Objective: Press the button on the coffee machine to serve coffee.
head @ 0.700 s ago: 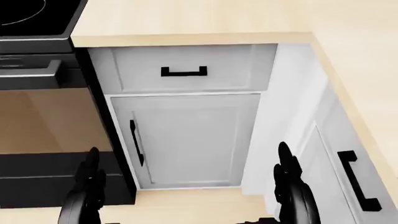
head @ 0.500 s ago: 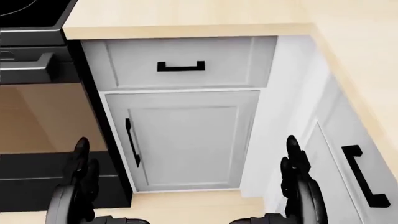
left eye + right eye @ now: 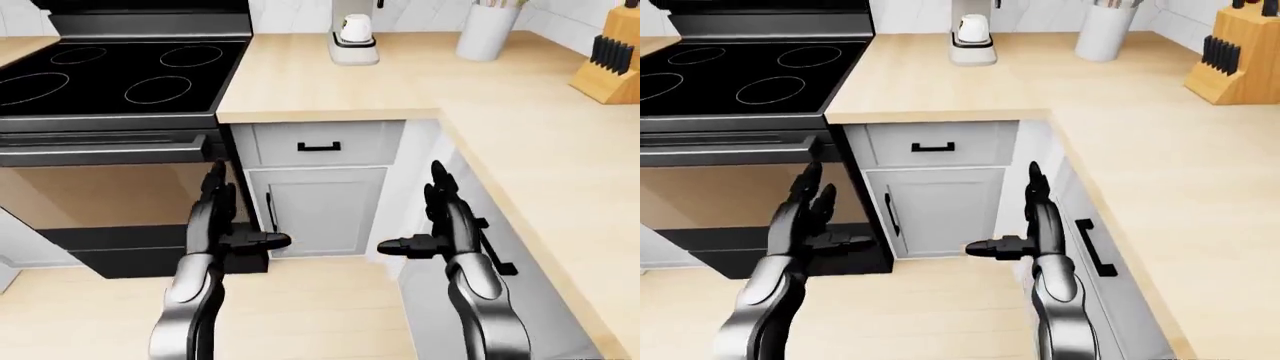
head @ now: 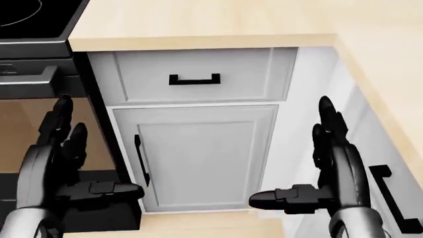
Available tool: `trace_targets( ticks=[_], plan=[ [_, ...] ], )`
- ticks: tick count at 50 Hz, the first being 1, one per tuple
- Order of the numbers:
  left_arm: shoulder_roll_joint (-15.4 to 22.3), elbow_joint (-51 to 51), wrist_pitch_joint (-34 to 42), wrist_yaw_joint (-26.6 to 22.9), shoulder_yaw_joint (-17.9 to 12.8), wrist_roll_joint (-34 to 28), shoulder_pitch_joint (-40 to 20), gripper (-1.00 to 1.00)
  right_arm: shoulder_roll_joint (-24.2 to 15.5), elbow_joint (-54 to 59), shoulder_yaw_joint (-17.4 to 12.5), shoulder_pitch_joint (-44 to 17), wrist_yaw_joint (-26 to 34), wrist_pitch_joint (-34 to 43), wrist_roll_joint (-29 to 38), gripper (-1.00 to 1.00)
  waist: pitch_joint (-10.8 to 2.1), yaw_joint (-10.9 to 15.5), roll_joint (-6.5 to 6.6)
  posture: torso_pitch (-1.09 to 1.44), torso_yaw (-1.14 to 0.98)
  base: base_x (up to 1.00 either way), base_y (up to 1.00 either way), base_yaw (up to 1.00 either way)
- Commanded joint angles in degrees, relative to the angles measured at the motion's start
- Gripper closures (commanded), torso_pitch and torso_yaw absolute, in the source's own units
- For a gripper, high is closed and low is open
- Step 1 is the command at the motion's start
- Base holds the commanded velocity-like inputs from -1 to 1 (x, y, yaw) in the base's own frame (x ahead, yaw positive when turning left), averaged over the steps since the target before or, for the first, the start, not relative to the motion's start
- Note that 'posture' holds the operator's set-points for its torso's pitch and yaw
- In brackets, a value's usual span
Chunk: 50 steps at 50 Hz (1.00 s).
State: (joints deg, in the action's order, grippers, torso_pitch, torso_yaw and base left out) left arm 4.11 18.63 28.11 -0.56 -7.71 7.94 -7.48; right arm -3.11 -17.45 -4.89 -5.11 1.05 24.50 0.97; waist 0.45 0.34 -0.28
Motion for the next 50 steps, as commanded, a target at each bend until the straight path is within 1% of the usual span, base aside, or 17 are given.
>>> trace_targets(
  ticks=[1, 4, 7, 12, 17, 19, 21, 24, 26, 31, 37, 38, 40, 42, 46, 49, 50],
  plan=[
    [0.8, 2.7, 3.0, 0.7, -0.6, 1.3, -3.5, -1.00, -0.6, -4.5, -0.8, -2.8, -0.2, 3.3, 0.0, -1.00, -1.05, 0.0, 0.01, 0.00, 0.00, 0.00, 0.00, 0.00],
    [2.4, 4.1, 8.7, 2.0, -1.7, 2.7, -8.5, -1.00, -1.6, -8.2, -1.4, -6.1, -1.4, 9.3, 1.2, -1.00, -0.99, 0.0, 0.07, 0.00, 0.00, 0.00, 0.00, 0.00],
    [3.8, 3.2, 12.3, 3.3, -2.8, 4.8, -13.0, -1.00, -2.7, -11.2, -2.5, -9.9, -1.4, 15.0, 0.4, -1.00, -0.87, 0.0, 0.09, 0.00, 0.00, 0.00, 0.00, 0.00],
    [6.5, 2.4, 17.2, 5.4, -3.5, 7.5, -19.6, -1.00, -5.8, -14.6, -4.5, -16.0, 0.1, 24.9, -1.5, -1.00, -0.69, 0.0, 0.06, 0.00, 0.00, 0.00, 0.00, 0.00],
    [9.0, 0.5, 20.3, 6.7, -4.4, 9.3, -25.1, -1.00, -8.2, -13.6, -7.1, -22.0, -0.7, 30.2, -4.0, -1.00, -0.46, 0.0, -0.01, 0.00, 0.00, 0.00, 0.00, 0.00],
    [10.3, -1.1, 21.9, 7.6, -4.9, 10.1, -28.5, -1.00, -9.5, -12.4, -8.0, -26.0, -1.7, 32.7, -5.1, -1.00, -0.33, 0.0, -0.02, 0.00, 0.00, 0.00, 0.00, 0.00],
    [11.1, -2.9, 21.9, 8.0, -5.0, 10.7, -30.6, -1.00, -10.8, -11.0, -7.7, -28.0, -2.9, 33.2, -4.8, -1.00, -0.20, 0.0, 0.02, 0.00, 0.00, 0.00, 0.00, 0.00],
    [12.3, -5.1, 22.6, 8.6, -5.0, 11.7, -33.6, -1.00, -13.2, -9.9, -7.5, -32.2, -1.9, 36.4, -6.3, -1.00, -0.04, 0.1, 0.05, 0.00, 0.00, 0.00, 0.00, 0.00],
    [13.0, -6.7, 23.5, 9.2, -5.4, 12.5, -36.3, -1.00, -14.8, -8.6, -7.0, -34.0, -1.5, 36.6, -5.9, -1.00, 0.01, 0.1, 0.06, 0.00, 0.00, 0.00, 0.00, 0.00],
    [14.5, -10.7, 23.4, 10.6, -4.8, 13.8, -41.4, -1.00, -15.7, -7.6, -8.2, -38.4, -1.8, 39.4, -6.8, -1.00, 0.25, 0.1, -0.02, 0.00, 0.00, 0.00, 0.00, 0.00],
    [15.7, -13.6, 24.9, 12.1, -4.7, 15.6, -47.1, -1.00, -18.0, -5.9, -8.1, -43.7, -1.3, 41.5, -8.4, -1.00, 0.39, 0.2, -0.05, 0.00, 0.00, 0.00, 0.00, 0.00],
    [15.7, -13.7, 24.8, 12.3, -4.7, 15.8, -47.2, -1.00, -18.3, -5.6, -8.1, -44.3, -1.2, 41.8, -8.6, -1.00, -1.01, 0.0, 0.14, 0.00, 0.00, 0.09, 0.00, 0.00],
    [16.1, -14.5, 24.4, 12.4, -4.6, 16.0, -47.8, -1.00, -19.3, -4.3, -7.8, -45.2, -1.0, 41.3, -8.5, -1.00, 0.10, -0.1, 0.27, 0.00, 0.00, 0.13, 0.00, 0.00],
    [16.7, -15.1, 24.5, 12.6, -4.9, 16.4, -48.7, -1.00, -19.3, -4.2, -8.1, -46.2, -1.1, 42.1, -8.9, -1.00, 0.70, -0.2, 0.10, 0.00, 0.00, 0.19, 0.00, 0.00],
    [16.7, -14.9, 23.9, 13.1, -4.6, 16.9, -48.2, -1.00, -19.8, -3.5, -8.1, -46.7, -1.1, 41.8, -9.1, -1.00, 1.50, -0.3, -0.82, 0.00, 0.00, 0.22, 0.00, 0.00],
    [17.0, -15.9, 23.9, 13.3, -4.5, 16.9, -49.3, -1.00, -20.1, -3.2, -8.0, -47.1, -0.9, 41.9, -9.1, -1.00, 0.96, -0.3, -0.25, 0.00, 0.00, 0.23, 0.00, 0.00],
    [17.0, -16.0, 23.8, 13.3, -4.5, 17.0, -49.3, -1.00, -20.3, -3.0, -7.9, -47.2, -0.9, 41.9, -9.1, -1.00, 1.02, -0.1, -0.04, 0.00, 0.00, 0.23, 0.00, 0.00]
  ],
)
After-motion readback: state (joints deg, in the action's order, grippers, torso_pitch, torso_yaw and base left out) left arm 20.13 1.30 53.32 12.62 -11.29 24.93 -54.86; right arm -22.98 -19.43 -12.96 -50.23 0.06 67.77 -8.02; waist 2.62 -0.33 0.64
